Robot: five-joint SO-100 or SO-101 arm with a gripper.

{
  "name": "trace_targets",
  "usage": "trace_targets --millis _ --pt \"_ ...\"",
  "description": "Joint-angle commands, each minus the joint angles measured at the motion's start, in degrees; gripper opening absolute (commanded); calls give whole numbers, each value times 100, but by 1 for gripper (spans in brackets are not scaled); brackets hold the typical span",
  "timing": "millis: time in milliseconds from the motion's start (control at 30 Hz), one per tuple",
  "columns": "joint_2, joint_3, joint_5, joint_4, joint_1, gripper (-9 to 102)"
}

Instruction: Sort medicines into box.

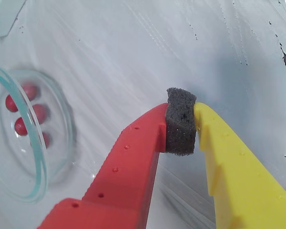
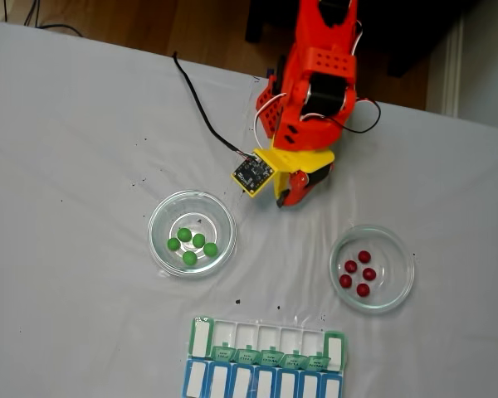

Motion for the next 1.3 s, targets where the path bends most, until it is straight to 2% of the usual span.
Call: trace_targets --millis 0,233,1033,1267 --pt "-53 -536 6012 -589 -369 1" --pt "-53 -519 5871 -650 -149 1" --pt "-44 -492 5616 -571 -589 1" --pt "-53 -369 5625 -1125 -677 1"
